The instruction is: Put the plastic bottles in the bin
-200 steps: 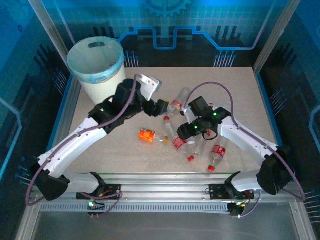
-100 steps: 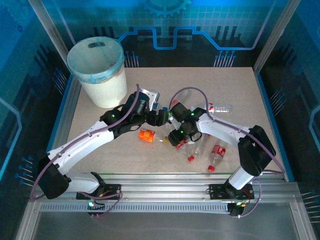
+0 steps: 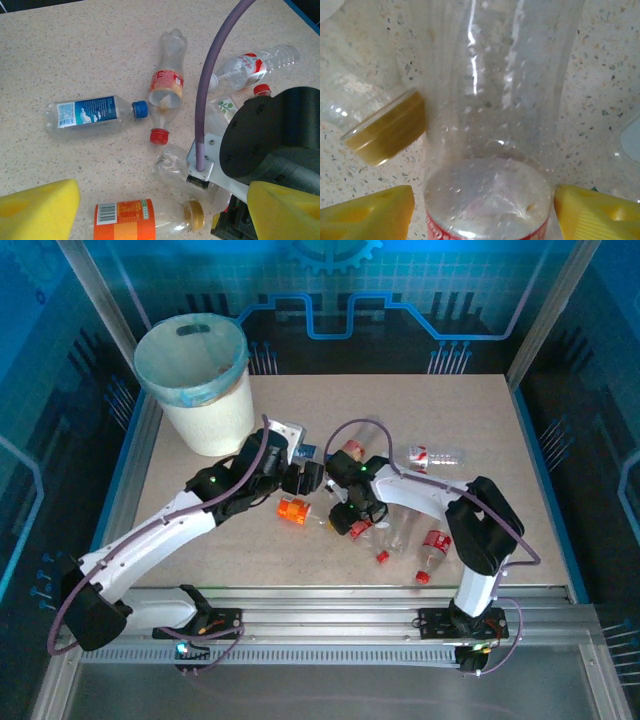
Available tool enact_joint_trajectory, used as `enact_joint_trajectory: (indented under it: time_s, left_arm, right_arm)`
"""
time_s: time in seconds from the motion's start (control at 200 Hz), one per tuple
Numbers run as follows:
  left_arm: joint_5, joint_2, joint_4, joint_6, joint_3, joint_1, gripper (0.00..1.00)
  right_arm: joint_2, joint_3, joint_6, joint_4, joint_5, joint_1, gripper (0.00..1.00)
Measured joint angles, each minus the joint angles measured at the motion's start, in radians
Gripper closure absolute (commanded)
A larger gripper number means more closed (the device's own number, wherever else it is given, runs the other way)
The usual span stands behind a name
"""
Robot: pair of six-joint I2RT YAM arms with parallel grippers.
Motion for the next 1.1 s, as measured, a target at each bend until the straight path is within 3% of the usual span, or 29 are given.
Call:
enact_joint_trajectory:
  time_s: [0.49,0.87,1.1]
  left_arm:
    - [-0.026,-0.051,-0.019,0.026,-0.033,0.024,0.13]
    - [-0.027,-0.074,-0.020,0.022,-0.048,0.028,0.13]
    - [-0.027,-0.113,-0.019,0.022,-0.048,0.029,0.13]
  right_arm:
    - [0.055,0.036,-0.015,-0.018,0.018,0.000,0.24]
    - [0.045,0.035,-0.014,-0.017,0.019,0.000,0.36]
    - [-0.068,0.015,-0.014,0.001,0.018,0.000,0.40]
